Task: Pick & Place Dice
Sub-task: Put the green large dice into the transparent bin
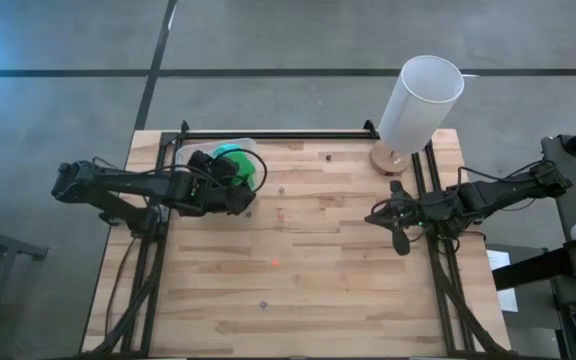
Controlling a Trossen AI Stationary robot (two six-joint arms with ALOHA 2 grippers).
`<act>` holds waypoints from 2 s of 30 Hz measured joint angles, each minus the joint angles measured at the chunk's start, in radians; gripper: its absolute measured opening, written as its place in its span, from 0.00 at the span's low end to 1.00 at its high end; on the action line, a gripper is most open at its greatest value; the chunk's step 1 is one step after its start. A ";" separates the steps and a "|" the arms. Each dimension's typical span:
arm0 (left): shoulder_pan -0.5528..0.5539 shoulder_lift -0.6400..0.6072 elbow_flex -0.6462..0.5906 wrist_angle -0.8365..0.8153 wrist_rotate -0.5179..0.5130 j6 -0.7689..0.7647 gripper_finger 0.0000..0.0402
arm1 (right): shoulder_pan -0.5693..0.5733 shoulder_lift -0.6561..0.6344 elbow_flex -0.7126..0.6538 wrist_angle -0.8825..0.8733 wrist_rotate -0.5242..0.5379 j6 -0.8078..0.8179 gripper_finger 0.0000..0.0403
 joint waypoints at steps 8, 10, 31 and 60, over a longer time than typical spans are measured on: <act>0.000 0.001 -0.079 0.062 -0.022 0.007 0.95 | 0.000 0.000 0.000 0.000 0.000 0.000 0.02; 0.000 0.001 -0.088 0.069 -0.018 0.007 0.95 | 0.000 0.000 0.000 0.000 0.000 0.000 0.02; 0.001 0.000 -0.095 0.105 0.033 0.007 0.89 | 0.000 0.000 0.000 0.000 0.000 0.000 0.02; 0.000 -0.054 -0.092 0.093 -0.001 0.006 0.88 | 0.000 0.000 0.000 0.000 0.000 0.000 0.02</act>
